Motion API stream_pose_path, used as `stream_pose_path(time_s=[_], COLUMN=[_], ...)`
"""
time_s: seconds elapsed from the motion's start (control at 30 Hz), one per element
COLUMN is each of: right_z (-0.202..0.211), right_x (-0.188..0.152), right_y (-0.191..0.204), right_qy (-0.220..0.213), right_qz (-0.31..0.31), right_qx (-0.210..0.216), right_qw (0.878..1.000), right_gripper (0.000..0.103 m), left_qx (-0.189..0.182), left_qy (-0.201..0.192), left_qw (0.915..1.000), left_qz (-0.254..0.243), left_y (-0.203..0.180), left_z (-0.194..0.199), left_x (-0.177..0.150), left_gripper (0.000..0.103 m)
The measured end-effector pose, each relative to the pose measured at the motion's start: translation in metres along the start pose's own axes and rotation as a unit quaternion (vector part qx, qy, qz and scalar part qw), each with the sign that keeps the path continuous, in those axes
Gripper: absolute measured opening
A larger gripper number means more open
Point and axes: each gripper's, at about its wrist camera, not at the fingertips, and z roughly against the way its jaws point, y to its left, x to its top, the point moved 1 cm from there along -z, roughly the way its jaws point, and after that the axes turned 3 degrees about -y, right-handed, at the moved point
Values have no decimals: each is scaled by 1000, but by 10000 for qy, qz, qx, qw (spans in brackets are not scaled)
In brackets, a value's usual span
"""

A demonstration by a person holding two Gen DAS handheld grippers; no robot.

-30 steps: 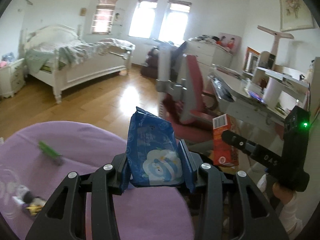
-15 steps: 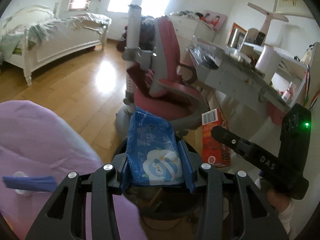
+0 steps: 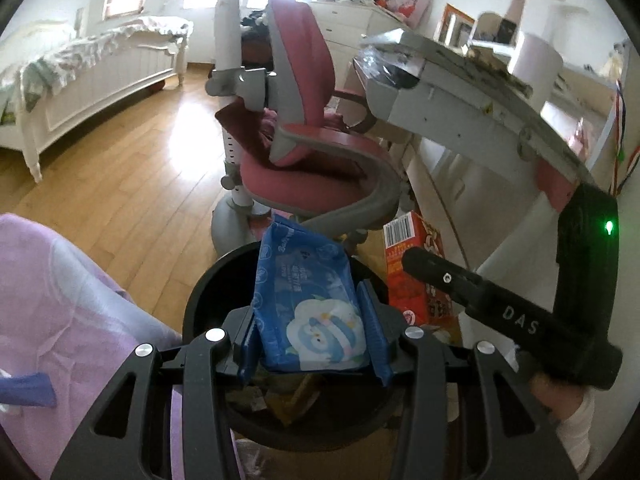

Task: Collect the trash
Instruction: 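Carry the wipe packet and red box over the bin and open both tools, then grasp the white-capped bottle with the left tool while the right tool grasps the green stick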

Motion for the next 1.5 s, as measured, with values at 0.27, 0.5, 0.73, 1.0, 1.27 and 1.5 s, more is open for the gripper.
stream_pose_path(time_s=[0.27, 0.5, 0.73, 1.0, 1.27, 1.5], right_z=[11, 19, 5, -14, -31, -79], right_x=[4, 1, -16, -54, -88, -114], right_y=[-3, 24, 89, 192, 304, 405], right_qy=[-79, -132, 186, 771, 1273, 1569], right_qz=[-294, -130, 415, 1415, 2614, 3351], right_qx=[-19, 161, 614, 1367, 1965, 2017], right_qw=[9995, 9997, 9971, 9774, 9364, 9069], right_gripper=[79, 81, 81, 81, 81, 80], left_qx=[497, 859, 1440, 2277, 2550, 2384], left_qy=[-255, -369, -652, -878, -959, -985], left_qw=[9975, 9952, 9871, 9579, 9171, 9042], left_qz=[-441, -288, 244, 1509, 2908, 3405], left_y=[-10, 8, 57, 159, 249, 283], left_z=[13, 47, 108, 194, 253, 266], left_x=[0, -6, -25, -68, -130, -152], left_gripper=[94, 95, 97, 98, 98, 97])
